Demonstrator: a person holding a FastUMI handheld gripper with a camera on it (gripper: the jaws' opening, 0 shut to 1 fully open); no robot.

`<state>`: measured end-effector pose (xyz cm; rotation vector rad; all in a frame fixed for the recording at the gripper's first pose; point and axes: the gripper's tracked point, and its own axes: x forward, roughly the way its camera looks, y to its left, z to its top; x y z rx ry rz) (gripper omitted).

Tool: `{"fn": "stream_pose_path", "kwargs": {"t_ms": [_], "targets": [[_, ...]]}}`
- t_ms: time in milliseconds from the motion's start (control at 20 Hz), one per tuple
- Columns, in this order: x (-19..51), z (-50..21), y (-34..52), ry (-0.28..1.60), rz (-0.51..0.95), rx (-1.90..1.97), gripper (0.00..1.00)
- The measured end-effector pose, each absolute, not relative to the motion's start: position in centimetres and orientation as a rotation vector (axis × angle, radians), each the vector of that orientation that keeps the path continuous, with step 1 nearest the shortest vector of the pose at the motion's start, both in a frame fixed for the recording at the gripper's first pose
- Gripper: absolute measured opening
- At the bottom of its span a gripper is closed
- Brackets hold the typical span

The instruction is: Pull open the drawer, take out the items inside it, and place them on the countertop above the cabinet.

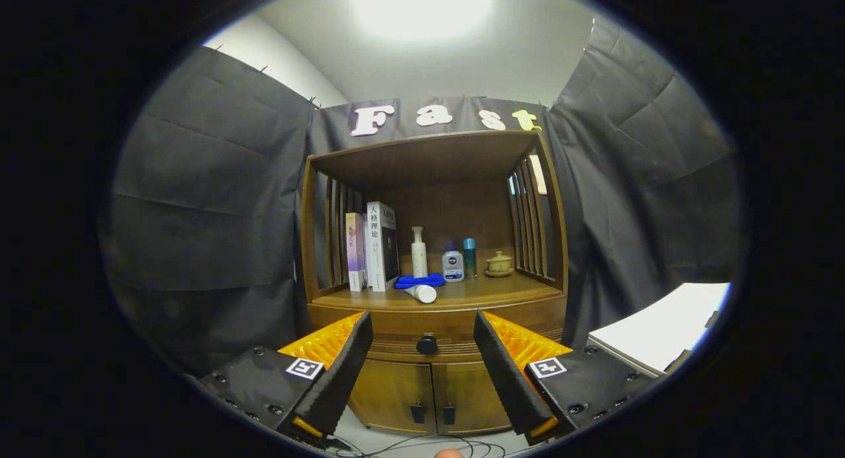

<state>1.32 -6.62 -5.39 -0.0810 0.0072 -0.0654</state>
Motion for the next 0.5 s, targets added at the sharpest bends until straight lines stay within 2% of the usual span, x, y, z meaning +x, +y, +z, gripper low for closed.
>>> {"fn": "stream_pose_path", "kwargs": {"t_ms": [500], "targets": [[1.22,-5.26,-5.90,-0.001,-0.054,-0.091,0.97]]}}
